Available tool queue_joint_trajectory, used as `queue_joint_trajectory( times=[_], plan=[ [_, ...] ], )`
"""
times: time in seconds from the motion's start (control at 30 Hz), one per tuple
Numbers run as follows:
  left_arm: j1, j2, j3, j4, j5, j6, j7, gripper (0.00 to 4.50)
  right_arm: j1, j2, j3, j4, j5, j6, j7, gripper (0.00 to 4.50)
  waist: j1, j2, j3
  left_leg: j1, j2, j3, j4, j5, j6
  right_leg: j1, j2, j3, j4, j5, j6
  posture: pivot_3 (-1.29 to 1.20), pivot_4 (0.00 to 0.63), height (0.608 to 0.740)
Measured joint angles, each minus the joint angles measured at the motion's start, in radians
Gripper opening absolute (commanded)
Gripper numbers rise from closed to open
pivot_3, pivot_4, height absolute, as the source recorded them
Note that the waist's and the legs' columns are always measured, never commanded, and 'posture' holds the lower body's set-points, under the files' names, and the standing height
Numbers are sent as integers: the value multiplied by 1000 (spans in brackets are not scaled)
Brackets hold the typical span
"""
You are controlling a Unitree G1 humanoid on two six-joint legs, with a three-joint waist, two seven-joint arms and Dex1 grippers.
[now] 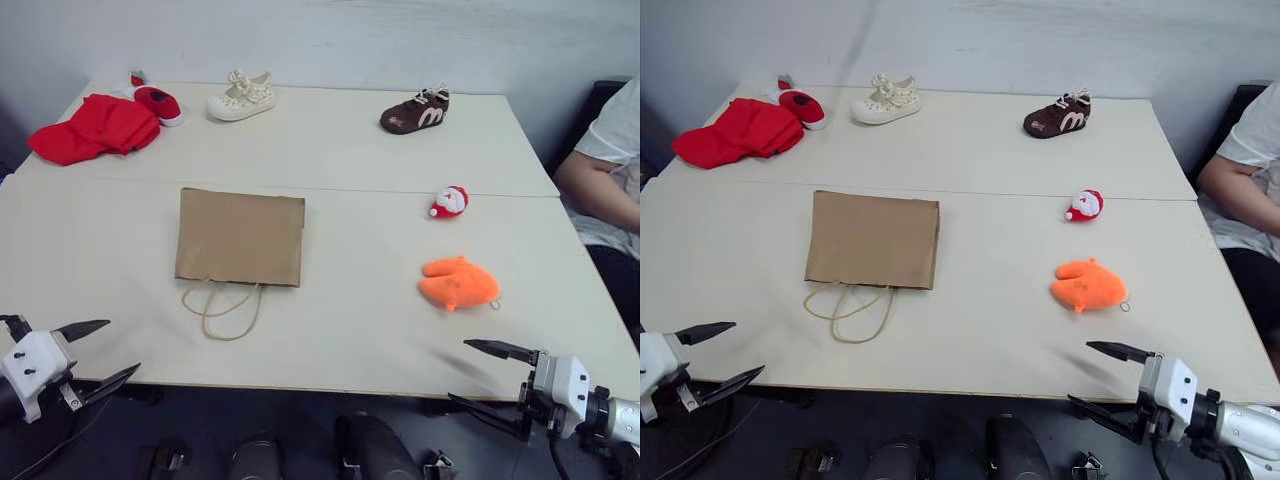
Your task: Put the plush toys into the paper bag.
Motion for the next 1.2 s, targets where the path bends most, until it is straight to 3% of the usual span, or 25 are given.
queue_joint_trajectory(
  times=[0.17, 0.3, 0.47, 0.6, 0.77, 0.87, 1.03, 1.2],
  plan=[
    [-43, 0, 1, 32, -3, -8, 18, 4500, -15, 0, 9, 6, 0, -1, -5, 4469, 0, 0, 0, 0, 0, 0, 0, 0, 0, 0, 0, 0, 0, 0, 0, 0, 150, 740],
    [-49, 3, 0, -23, -86, 87, -24, 4500, -40, 23, 27, -2, 16, 9, -21, 4469, 0, 0, 0, 0, 0, 0, 0, 0, 0, 0, 0, 0, 0, 0, 0, 0, 150, 740],
    [-148, 80, -17, -101, -141, 185, -45, 4500, -122, 84, 81, -144, 91, 103, -123, 4469, 1, 1, -1, 0, 0, -2, 1, 1, -2, 0, 0, -1, 3, 0, 0, 0, 150, 740],
    [-264, 122, -134, -124, -70, 118, -67, 4500, -190, 125, 167, -243, 98, 152, -191, 4469, 1, 4, -2, -1, 0, -1, 1, 4, -7, 0, 0, -1, 2, 0, 0, 0, 150, 740],
    [-427, 95, -317, -54, 45, 17, -49, 4500, -227, 151, 240, -264, 74, 174, -235, 4469, 1, 3, -2, -2, 0, 0, 1, 3, -7, -1, 1, -1, 1, 0, 0, 0, 150, 740],
    [-504, 71, -401, 2, 91, -29, -48, 3924, -230, 151, 238, -257, 54, 173, -251, 4500, 1, 3, -2, -2, 0, 0, 2, 3, -7, -1, 2, 0, 1, 0, 0, 0, 150, 740],
    [-641, 38, -521, 66, 108, -32, -75, 2382, -223, 146, 240, -257, 51, 192, -256, 4500, 1, 3, -2, -2, 0, 0, 3, 4, -7, -1, 2, 0, 2, 0, 0, 0, 150, 740],
    [-676, 4, -565, -3, 43, 118, -80, 763, -173, 121, 240, -259, 54, 219, -246, 4500, 0, 3, -2, -2, 0, 0, 3, 4, -7, -1, 2, 0, 2, 0, 0, 0, 150, 740]
  ],
)
